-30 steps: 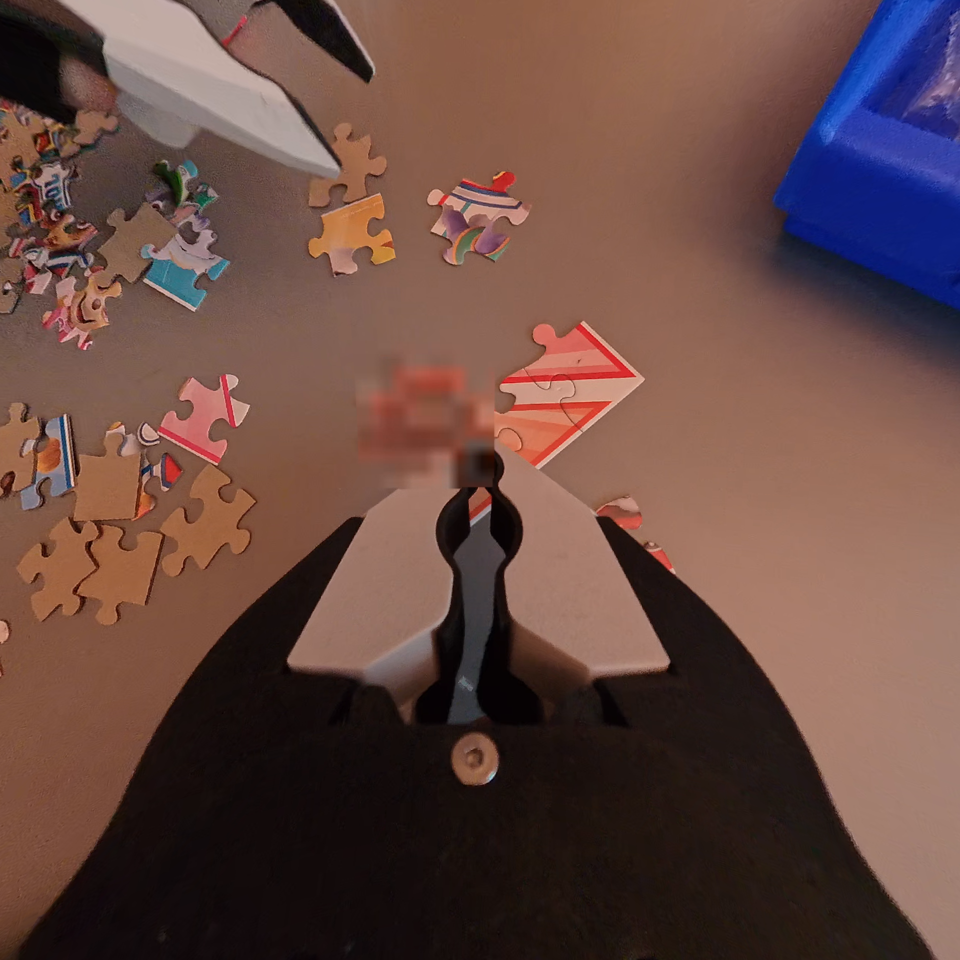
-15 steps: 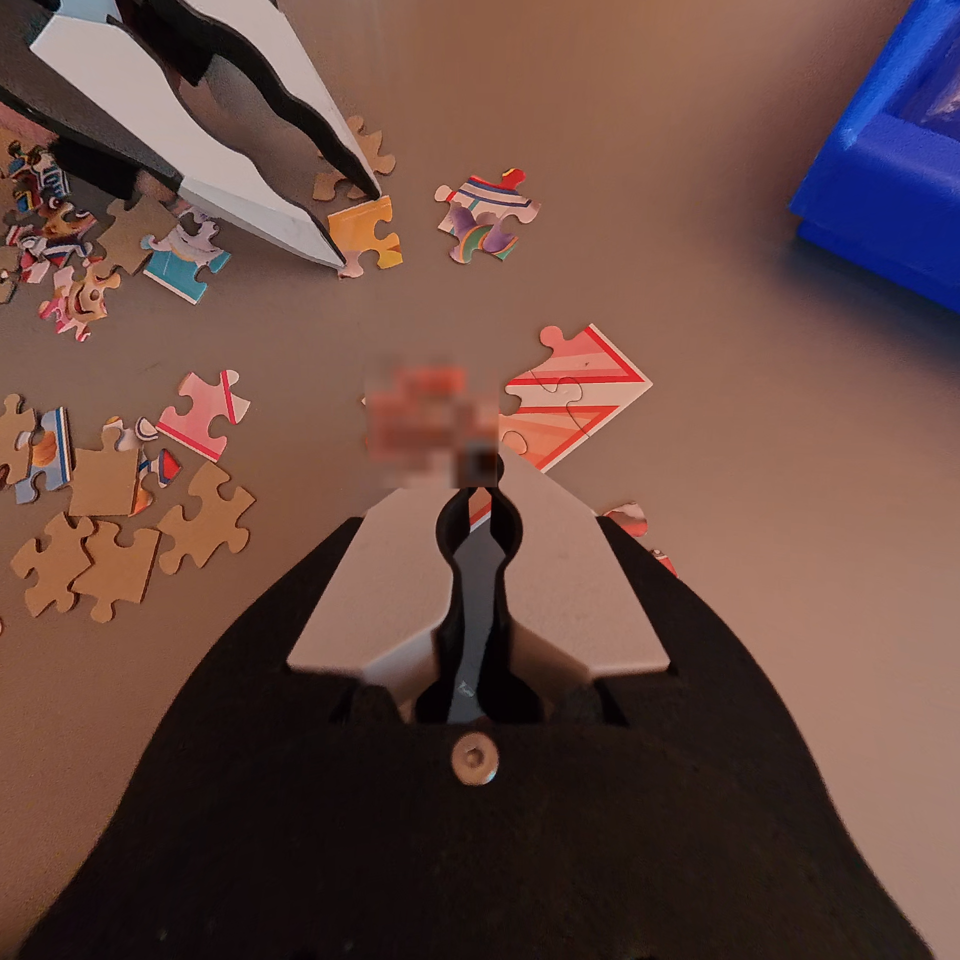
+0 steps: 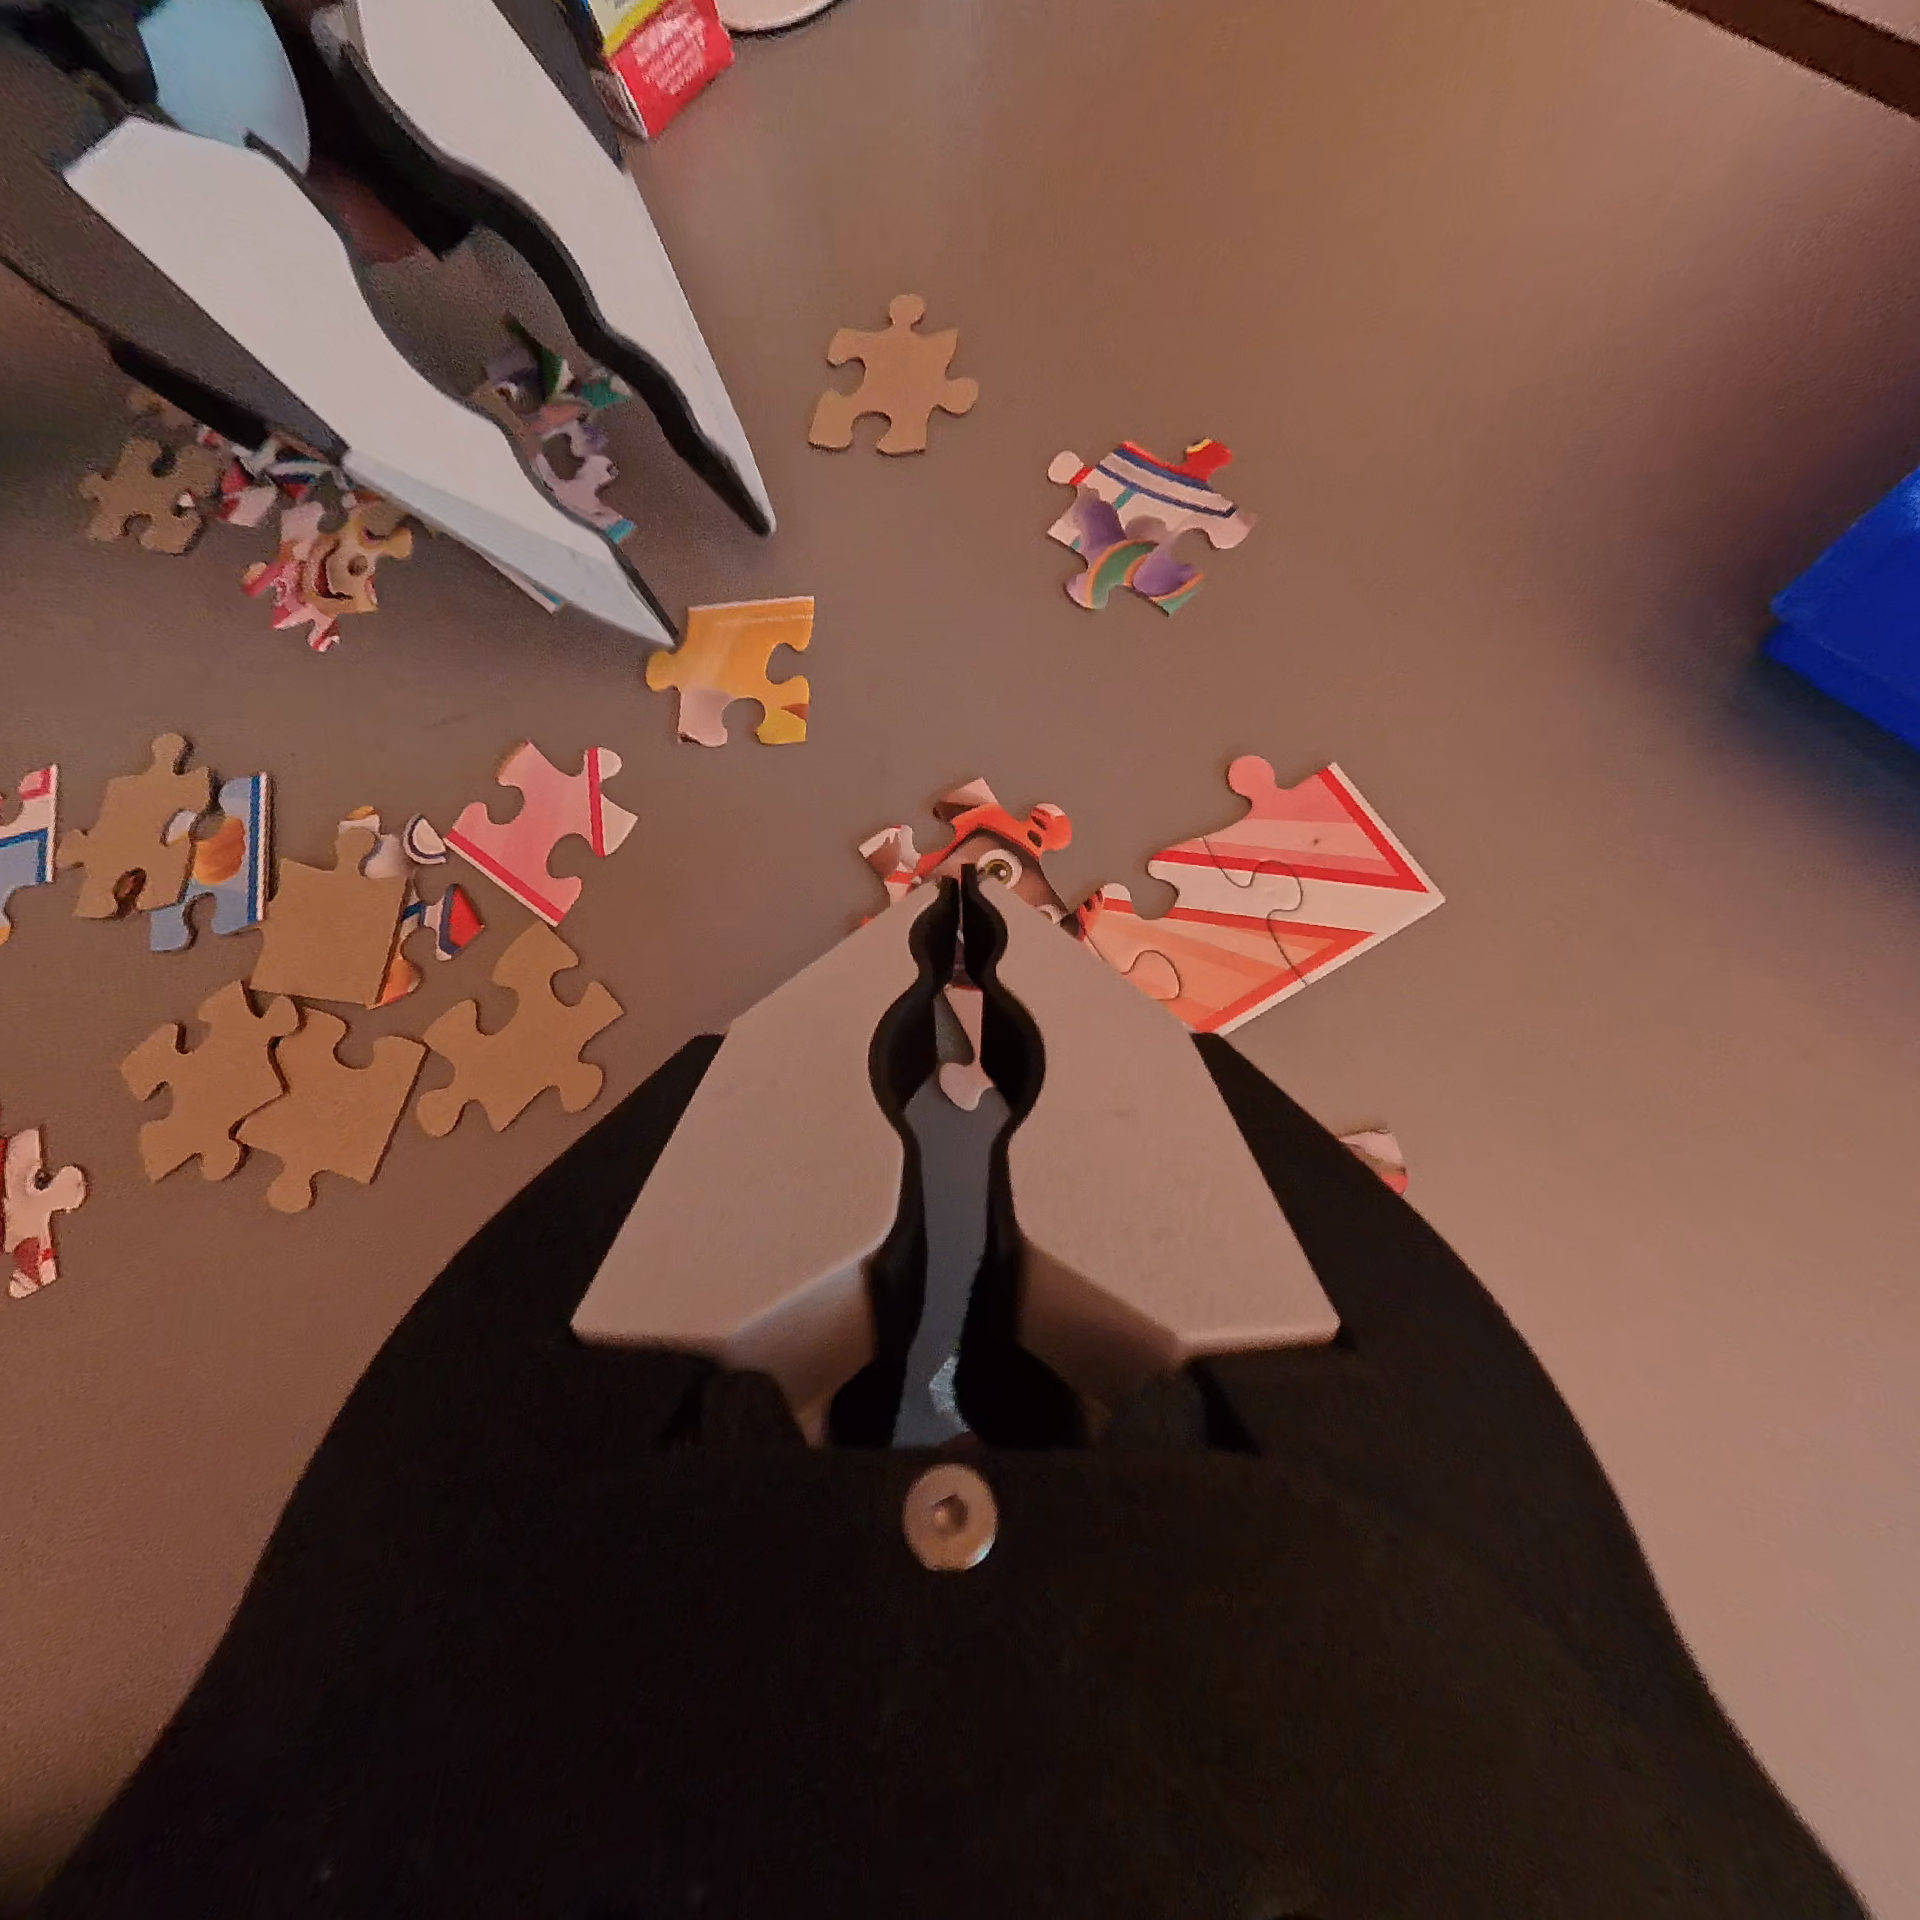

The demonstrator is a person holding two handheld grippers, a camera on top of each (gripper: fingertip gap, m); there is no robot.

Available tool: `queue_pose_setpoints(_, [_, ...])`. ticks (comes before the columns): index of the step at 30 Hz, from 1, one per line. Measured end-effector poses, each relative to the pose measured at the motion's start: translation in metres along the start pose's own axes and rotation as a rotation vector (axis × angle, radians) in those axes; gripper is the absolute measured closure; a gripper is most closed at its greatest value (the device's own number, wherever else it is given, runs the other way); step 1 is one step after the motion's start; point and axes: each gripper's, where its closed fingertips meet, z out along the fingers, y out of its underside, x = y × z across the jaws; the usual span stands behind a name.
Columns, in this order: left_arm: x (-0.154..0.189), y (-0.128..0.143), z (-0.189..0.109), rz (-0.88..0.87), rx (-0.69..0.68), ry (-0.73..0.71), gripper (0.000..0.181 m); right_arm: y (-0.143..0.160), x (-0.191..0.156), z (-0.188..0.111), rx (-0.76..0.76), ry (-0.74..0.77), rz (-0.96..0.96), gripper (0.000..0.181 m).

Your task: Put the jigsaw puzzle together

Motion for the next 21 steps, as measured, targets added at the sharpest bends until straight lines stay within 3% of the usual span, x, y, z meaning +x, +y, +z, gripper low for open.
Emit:
queue_pose_setpoints(4, [-0.039, 0.015, -0.027, -0.075, 0.002, -0.141, 0.142, -0.001, 0.005, -0.002, 0.008, 0.019, 0.014, 0.181])
queue_pose_setpoints(7, [-0.057, 0.022, -0.029, -0.125, 0.0, -0.2, 0.136, 0.003, 0.007, 0.0, -0.013, 0.032, 0.017, 0.181])
queue_pose_setpoints(14, [-0.068, 0.018, 0.003, -0.207, -0.004, -0.186, 0.122, 0.005, 0.01, 0.001, -0.013, 0.04, 0.026, 0.181])
queue_pose_setpoints(16, [-0.069, 0.013, 0.006, -0.214, 0.015, -0.195, 0.131, 0.005, 0.011, 0.0, -0.015, 0.042, 0.028, 0.181])
queue_pose_setpoints(18, [-0.067, 0.01, 0.008, -0.199, 0.021, -0.192, 0.154, 0.003, 0.011, 0.0, -0.008, 0.043, 0.027, 0.181])
queue_pose_setpoints(21, [-0.063, 0.009, 0.008, -0.185, 0.022, -0.185, 0.157, 0.001, 0.011, -0.001, 0.0, 0.041, 0.026, 0.181])
